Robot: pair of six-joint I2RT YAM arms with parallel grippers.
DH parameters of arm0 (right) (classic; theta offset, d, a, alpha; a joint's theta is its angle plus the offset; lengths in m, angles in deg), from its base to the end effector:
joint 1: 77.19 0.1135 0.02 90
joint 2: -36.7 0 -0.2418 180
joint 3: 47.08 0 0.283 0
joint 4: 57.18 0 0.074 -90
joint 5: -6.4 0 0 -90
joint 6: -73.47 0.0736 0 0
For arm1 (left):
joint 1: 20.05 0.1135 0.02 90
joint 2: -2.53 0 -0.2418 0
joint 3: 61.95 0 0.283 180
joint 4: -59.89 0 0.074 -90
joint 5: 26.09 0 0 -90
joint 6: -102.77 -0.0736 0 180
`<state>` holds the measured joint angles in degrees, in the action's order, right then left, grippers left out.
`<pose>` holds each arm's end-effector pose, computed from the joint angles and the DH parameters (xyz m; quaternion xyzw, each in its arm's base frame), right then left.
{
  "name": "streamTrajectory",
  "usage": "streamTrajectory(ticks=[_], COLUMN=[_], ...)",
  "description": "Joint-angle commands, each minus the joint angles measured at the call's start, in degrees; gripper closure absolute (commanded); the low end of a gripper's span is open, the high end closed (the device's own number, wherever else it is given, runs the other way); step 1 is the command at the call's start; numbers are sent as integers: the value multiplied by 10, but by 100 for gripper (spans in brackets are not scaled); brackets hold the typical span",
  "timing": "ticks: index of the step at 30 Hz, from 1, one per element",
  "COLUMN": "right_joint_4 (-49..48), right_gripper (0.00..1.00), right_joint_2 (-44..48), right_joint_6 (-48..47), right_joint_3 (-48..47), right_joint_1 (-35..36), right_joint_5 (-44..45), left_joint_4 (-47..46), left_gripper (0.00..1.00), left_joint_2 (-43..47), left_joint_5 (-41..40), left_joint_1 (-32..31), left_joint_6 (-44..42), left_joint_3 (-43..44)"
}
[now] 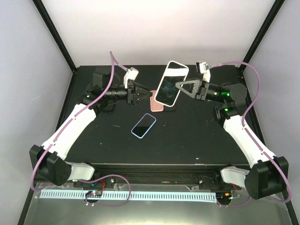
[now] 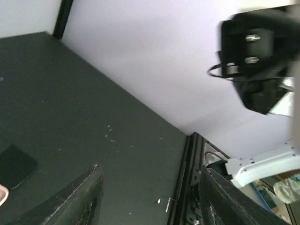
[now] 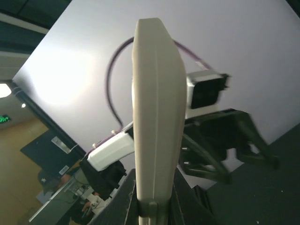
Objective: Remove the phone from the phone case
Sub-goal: Remove the phone case from the phone.
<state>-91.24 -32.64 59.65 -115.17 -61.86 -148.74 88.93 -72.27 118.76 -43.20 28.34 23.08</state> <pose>0.2773 0.1453 0.3904 -0.2033 0.5872 0.7098 0.3317 0.2938 -0.1911 0.3596 0.3152 0.7025 -0.5246 0.3633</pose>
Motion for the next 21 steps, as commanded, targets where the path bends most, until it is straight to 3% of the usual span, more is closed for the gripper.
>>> streamTrajectory(ticks=[1,8,13,21], right_joint_4=[-93,-36,-10,1], right_gripper=[99,99,99,99], right_joint_2=[20,22,20,19], right_joint_6=[42,-9,-28,-37], right_joint_3=[-7,-12,-12,-10], right_joint_1=[4,5,5,5], right_joint_5=[0,-3,1,4], left_joint_4=[7,-49,-93,-86], left_gripper=[43,31,30,32], left_joint_2=[-17,-1,27,36], left_joint_5=[-43,78,148,135], left_joint_1=[7,7,-3,-26], left_joint_6=[13,44,83,81], left_joint_3=[-4,-4,-9,-11])
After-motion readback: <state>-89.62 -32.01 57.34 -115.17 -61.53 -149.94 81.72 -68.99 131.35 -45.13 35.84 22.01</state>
